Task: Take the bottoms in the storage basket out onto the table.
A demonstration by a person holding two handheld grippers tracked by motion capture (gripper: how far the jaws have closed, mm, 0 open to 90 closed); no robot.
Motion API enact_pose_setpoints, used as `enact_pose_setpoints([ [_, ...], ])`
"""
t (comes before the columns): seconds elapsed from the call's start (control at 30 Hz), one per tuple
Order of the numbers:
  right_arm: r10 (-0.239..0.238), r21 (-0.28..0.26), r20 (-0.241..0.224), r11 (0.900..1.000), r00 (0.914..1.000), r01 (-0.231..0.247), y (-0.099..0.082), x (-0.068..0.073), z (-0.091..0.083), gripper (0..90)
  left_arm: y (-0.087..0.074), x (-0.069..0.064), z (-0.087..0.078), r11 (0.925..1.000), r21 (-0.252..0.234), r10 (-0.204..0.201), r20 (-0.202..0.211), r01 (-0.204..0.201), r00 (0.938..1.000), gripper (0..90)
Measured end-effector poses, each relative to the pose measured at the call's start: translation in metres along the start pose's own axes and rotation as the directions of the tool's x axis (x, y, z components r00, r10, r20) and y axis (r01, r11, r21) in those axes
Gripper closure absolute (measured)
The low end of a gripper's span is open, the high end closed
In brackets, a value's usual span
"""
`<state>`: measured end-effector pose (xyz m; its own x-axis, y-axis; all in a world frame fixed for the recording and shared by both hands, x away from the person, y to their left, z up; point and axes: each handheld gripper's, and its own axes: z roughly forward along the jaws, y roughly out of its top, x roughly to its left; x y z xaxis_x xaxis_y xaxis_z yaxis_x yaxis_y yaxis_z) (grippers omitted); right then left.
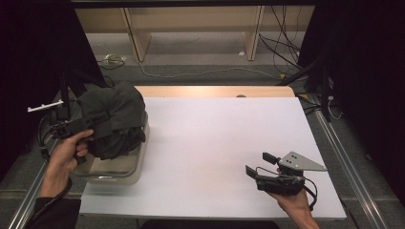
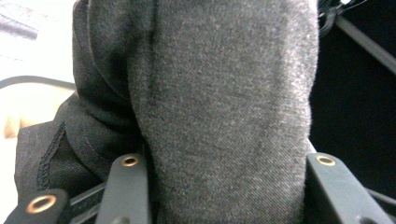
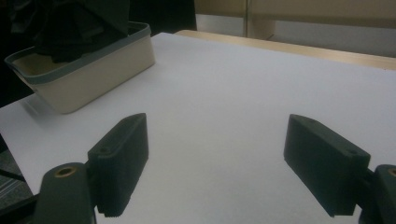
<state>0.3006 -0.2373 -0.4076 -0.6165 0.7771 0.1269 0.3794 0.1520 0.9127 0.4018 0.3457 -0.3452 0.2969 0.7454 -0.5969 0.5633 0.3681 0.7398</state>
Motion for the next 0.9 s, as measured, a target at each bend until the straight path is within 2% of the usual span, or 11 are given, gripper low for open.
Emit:
enact_pose_setpoints([
  [0.03, -0.001, 0.006, 0.004, 1.0, 1.0, 0.001, 0.0, 0.0, 0.0, 22.8, 0.001, -0.003, -0.001, 0.9999, -0.016, -0.007, 0.026, 0.007, 0.9996, 52.5],
  [0.07, -0.001, 0.006, 0.004, 1.0, 1.0, 0.001, 0.0, 0.0, 0.0, 22.8, 0.001, -0.003, -0.001, 0.9999, -0.016, -0.007, 0.026, 0.007, 0.9996, 52.5],
  [0.1, 0.001, 0.001, 0.001, 1.0, 1.0, -0.001, 0.0, 0.0, 0.0, 22.8, 0.003, -0.008, -0.002, 0.9996, -0.022, -0.014, 0.057, 0.015, 0.9983, 52.5],
  [0.13, 0.001, 0.001, 0.001, 1.0, 1.0, -0.001, 0.0, 0.0, 0.0, 22.8, 0.003, -0.008, -0.002, 0.9996, -0.022, -0.014, 0.057, 0.015, 0.9983, 52.5],
  [0.23, -0.001, 0.005, 0.003, 1.0, 1.0, 0.001, 0.0, 0.0, 0.0, 22.9, 0.005, -0.02, -0.002, 0.9989, -0.043, -0.014, 0.111, 0.019, 0.9937, 52.6],
  [0.3, 0.0, 0.001, 0.001, 1.0, 1.0, 0.0, 0.0, 0.0, -0.001, 22.8, 0.005, -0.025, -0.001, 0.9991, -0.039, -0.012, 0.129, 0.017, 0.9916, 52.5],
  [0.47, -0.001, 0.002, 0.002, 1.0, 1.0, 0.001, 0.0, 0.0, -0.001, 22.8, 0.004, -0.034, 0.004, 0.9993, -0.034, -0.006, 0.154, 0.011, 0.9881, 52.5],
  [0.67, -0.002, 0.004, 0.003, 1.0, 1.0, 0.002, 0.0, 0.0, -0.001, 22.9, 0.0, -0.042, 0.014, 0.9994, -0.019, -0.025, 0.186, 0.029, 0.9822, 52.5],
  [0.8, -0.005, 0.002, 0.002, 1.0, 1.0, 0.005, 0.0, 0.0, -0.001, 23.0, -0.001, -0.048, 0.018, 0.9993, -0.011, -0.034, 0.21, 0.037, 0.9771, 52.6],
  [0.83, 0.008, 0.003, 0.0, 1.0, 1.0, -0.008, 0.0, -0.001, 0.0, 23.0, -0.001, -0.053, 0.02, 0.9994, -0.008, -0.03, 0.229, 0.033, 0.973, 52.6],
  [0.9, 0.005, 0.002, 0.001, 1.0, 1.0, -0.005, 0.0, -0.001, 0.0, 23.0, -0.002, -0.056, 0.021, 0.9995, -0.004, -0.03, 0.239, 0.032, 0.9706, 52.5],
])
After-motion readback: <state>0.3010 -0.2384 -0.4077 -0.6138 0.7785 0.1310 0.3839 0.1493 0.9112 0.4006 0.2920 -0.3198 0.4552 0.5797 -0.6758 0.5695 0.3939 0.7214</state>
